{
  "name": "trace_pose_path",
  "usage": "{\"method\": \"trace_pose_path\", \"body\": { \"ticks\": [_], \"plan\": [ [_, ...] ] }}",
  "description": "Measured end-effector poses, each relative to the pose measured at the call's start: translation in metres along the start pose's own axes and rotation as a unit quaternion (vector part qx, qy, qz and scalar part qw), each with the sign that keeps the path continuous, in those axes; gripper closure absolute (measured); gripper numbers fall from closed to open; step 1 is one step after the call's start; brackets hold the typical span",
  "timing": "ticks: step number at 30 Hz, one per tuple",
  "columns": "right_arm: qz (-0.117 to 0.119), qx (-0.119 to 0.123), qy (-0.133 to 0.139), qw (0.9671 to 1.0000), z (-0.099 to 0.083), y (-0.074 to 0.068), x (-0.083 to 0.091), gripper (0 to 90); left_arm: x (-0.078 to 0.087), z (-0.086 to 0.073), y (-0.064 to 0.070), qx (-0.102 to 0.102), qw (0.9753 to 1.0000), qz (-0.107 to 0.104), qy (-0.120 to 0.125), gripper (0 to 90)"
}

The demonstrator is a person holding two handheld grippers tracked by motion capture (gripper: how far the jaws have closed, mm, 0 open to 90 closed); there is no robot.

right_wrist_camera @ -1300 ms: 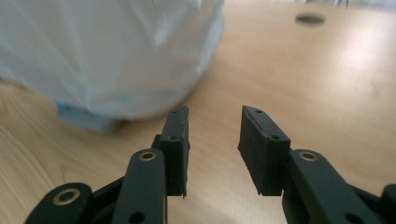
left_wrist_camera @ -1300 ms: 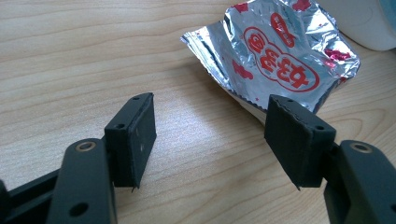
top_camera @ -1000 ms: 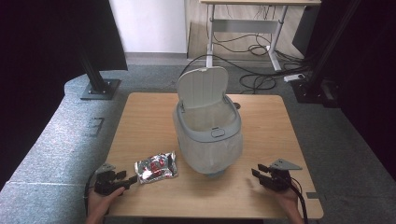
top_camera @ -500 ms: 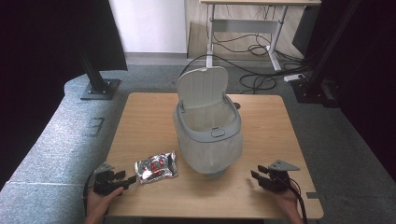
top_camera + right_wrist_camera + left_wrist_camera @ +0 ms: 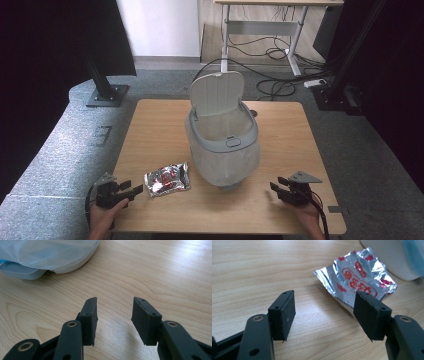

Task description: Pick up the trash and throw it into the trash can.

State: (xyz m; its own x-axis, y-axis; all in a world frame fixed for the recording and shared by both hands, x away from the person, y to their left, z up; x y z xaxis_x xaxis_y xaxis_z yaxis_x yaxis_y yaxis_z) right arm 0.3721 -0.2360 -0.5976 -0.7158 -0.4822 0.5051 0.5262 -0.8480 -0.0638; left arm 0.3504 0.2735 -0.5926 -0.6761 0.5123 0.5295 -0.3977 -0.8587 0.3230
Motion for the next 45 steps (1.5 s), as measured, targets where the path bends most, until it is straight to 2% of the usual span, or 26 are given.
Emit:
{"method": "trace_pose_path", "body": {
  "ticks": [8, 13, 17, 21, 26, 29, 32, 33, 37, 39, 40, 43, 45],
  "plan": [
    [-0.002, 0.0, -0.003, 1.0, -0.001, 0.0, -0.002, 54.6, -0.009, 0.004, 0.009, 0.0, 0.9999, -0.013, -0.003, 34.1],
    [-0.002, 0.001, -0.002, 1.0, -0.001, -0.001, -0.002, 54.6, -0.019, 0.005, 0.014, -0.002, 0.9999, -0.011, -0.011, 33.5],
    [-0.002, 0.001, -0.001, 1.0, 0.0, -0.001, -0.001, 54.6, -0.031, 0.005, 0.018, 0.005, 0.9997, -0.011, -0.02, 33.5],
    [-0.003, 0.0, 0.0, 1.0, 0.0, 0.0, -0.001, 54.6, -0.037, 0.003, 0.022, 0.002, 0.9996, -0.007, -0.028, 35.0],
    [-0.006, -0.001, 0.003, 1.0, 0.001, 0.001, 0.001, 54.6, -0.042, -0.003, 0.026, -0.014, 0.9989, -0.002, -0.044, 38.4],
    [-0.006, -0.001, 0.004, 1.0, 0.001, 0.001, 0.001, 54.6, -0.043, -0.004, 0.027, -0.021, 0.9989, 0.0, -0.041, 43.9],
    [-0.007, -0.001, 0.004, 1.0, 0.001, 0.001, 0.001, 54.6, -0.046, -0.005, 0.03, -0.043, 0.9983, 0.008, -0.038, 53.4],
    [-0.007, -0.001, 0.004, 1.0, 0.001, 0.001, 0.001, 54.6, -0.046, -0.005, 0.03, -0.043, 0.9983, 0.008, -0.038, 56.0],
    [-0.009, -0.002, 0.005, 1.0, 0.001, 0.001, 0.001, 54.6, -0.05, -0.006, 0.035, -0.082, 0.9953, 0.028, -0.043, 66.8],
    [-0.009, -0.002, 0.005, 0.9999, 0.001, 0.002, 0.001, 54.6, -0.05, -0.006, 0.036, -0.088, 0.9946, 0.032, -0.044, 72.7],
    [-0.01, -0.002, 0.006, 0.9999, 0.001, 0.002, 0.002, 54.6, -0.052, -0.006, 0.036, -0.101, 0.9928, 0.045, -0.046, 75.1],
    [-0.011, -0.004, 0.006, 0.9999, 0.002, 0.002, 0.002, 54.6, -0.052, -0.006, 0.037, -0.107, 0.9919, 0.049, -0.048, 79.8],
    [-0.011, -0.004, 0.006, 0.9999, 0.002, 0.002, 0.002, 54.6, -0.052, -0.007, 0.037, -0.105, 0.9922, 0.048, -0.048, 84.8]
  ]
}}
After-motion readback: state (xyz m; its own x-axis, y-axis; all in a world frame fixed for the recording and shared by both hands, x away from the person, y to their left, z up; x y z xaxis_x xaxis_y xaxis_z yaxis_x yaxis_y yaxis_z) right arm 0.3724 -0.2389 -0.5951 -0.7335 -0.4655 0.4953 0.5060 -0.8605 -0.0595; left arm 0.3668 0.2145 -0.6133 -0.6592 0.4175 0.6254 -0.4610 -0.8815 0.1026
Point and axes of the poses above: each handheld gripper's, and its own axes: x roughly backward along the jaws, z roughly out of its top, y roughly to its right, the point moved 10 cm from there along -x, roughly forward along the jaws, and after that the axes turned 5 degrees about y, right-handed, at the moved point
